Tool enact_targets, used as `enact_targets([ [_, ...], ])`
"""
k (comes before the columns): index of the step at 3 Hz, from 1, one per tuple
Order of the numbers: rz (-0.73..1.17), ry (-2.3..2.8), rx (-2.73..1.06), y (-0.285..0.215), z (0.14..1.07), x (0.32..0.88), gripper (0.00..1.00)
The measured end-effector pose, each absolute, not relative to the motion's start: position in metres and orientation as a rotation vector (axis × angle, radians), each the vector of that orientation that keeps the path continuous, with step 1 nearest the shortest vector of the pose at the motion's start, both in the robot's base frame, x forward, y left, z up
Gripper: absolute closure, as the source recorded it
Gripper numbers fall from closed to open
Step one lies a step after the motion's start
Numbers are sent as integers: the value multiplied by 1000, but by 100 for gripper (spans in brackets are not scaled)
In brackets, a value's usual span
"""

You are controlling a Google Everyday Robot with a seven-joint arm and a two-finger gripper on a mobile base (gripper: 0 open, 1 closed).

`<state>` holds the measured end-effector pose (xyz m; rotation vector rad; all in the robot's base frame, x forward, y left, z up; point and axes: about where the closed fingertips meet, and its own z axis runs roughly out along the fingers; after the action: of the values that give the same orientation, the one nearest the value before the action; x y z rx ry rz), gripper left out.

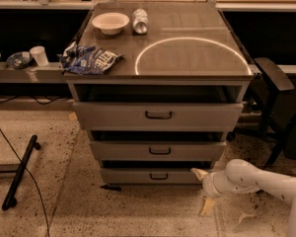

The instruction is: Open bottom drawer

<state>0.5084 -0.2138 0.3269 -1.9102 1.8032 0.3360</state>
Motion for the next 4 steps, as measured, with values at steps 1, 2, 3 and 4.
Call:
enact_targets([
  [1, 284, 1748, -1943, -206, 301, 528, 0],
  [2, 280, 1750, -1876, -203, 276, 555, 0],
  [3, 280, 1750, -1876, -203, 276, 555, 0],
  [4, 253, 1757, -1913, -210, 268, 560, 0],
])
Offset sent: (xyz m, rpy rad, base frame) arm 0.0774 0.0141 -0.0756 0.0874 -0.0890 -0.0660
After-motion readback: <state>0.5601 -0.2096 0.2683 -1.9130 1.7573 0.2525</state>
